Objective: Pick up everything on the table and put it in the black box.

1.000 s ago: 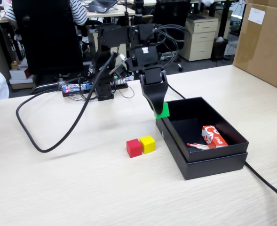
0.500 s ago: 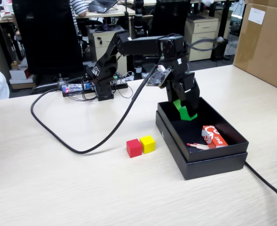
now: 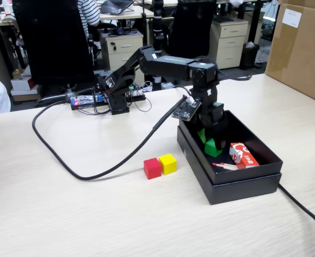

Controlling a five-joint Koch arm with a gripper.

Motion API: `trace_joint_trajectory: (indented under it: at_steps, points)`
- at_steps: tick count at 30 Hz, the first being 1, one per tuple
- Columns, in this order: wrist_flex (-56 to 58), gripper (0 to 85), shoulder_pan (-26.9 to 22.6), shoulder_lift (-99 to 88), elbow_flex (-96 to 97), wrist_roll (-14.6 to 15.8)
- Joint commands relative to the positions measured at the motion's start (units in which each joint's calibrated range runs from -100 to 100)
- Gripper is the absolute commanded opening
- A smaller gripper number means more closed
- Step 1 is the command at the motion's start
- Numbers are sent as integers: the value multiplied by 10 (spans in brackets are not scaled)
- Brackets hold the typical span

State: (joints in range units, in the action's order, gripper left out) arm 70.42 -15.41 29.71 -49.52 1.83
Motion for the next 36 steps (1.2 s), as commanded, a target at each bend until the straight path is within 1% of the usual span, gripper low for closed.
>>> trace_joint_trajectory:
  at_steps: [1,4,8,9,10,12,14,18,22,25,29,36]
  points:
    - [-1,355,1,-19,-14,-4]
    - [-1,415,2,-48,-15,-4]
    - [-1,419,7,-123,-20,-1]
    - [-1,424,10,-170,-22,-1]
    - [-2,448,13,-192,-26,-1]
    - [-2,455,18,-239,-26,-2]
    - [-2,453,37,-322,-10,-4]
    - [-2,453,61,-372,26,-8]
    - [-2,465,87,-377,74,-10]
    - [-2,488,96,-372,121,-10]
    - [-2,496,99,-334,185,-8]
    - [-2,497,101,-249,182,-5]
